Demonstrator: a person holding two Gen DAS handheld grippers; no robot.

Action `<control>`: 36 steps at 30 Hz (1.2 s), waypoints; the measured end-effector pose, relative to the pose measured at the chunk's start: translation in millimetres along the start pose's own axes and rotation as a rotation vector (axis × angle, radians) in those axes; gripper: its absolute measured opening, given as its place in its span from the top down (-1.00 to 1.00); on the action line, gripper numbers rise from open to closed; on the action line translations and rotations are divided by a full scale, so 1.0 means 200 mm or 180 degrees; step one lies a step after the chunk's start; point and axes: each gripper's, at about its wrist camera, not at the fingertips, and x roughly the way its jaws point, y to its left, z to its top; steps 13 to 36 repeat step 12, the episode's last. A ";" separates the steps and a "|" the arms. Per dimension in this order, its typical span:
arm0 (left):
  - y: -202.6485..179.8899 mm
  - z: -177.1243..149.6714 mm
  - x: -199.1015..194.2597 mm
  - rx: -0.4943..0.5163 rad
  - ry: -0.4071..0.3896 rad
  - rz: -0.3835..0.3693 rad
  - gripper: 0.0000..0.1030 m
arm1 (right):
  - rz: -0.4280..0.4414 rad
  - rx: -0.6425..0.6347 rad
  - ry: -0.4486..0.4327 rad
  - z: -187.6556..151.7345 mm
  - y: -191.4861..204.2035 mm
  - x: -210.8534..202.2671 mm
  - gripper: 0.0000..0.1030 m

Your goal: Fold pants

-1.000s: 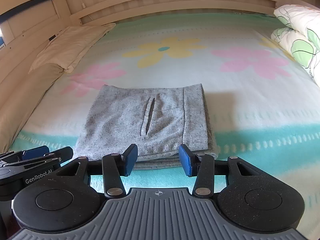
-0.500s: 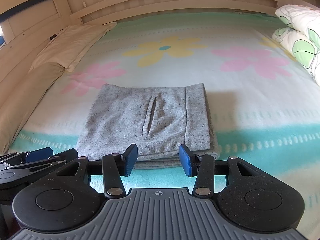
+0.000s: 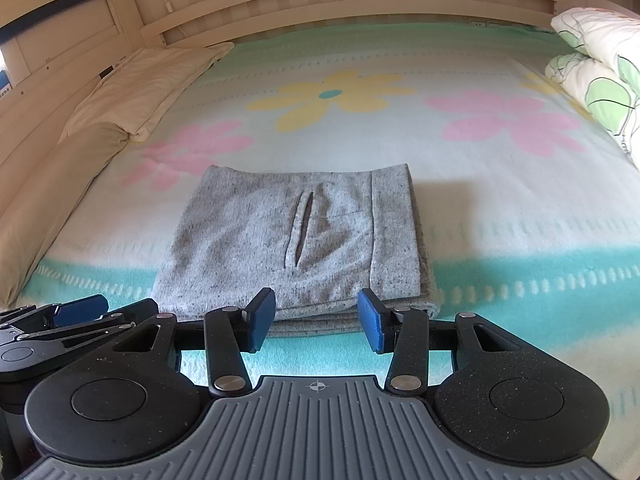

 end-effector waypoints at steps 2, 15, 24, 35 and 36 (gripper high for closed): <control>0.00 0.00 0.00 0.0005 -0.0005 0.0006 -0.13 | 0.0002 0.0003 -0.0003 0.00 0.00 0.00 0.14; -0.02 0.00 0.00 0.0065 -0.0006 -0.0020 -0.13 | 0.0009 -0.0001 0.0006 0.00 0.00 0.00 0.14; -0.02 0.00 0.00 0.0065 -0.0006 -0.0020 -0.13 | 0.0009 -0.0001 0.0006 0.00 0.00 0.00 0.14; -0.02 0.00 0.00 0.0065 -0.0006 -0.0020 -0.13 | 0.0009 -0.0001 0.0006 0.00 0.00 0.00 0.14; -0.02 0.00 0.00 0.0065 -0.0006 -0.0020 -0.13 | 0.0009 -0.0001 0.0006 0.00 0.00 0.00 0.14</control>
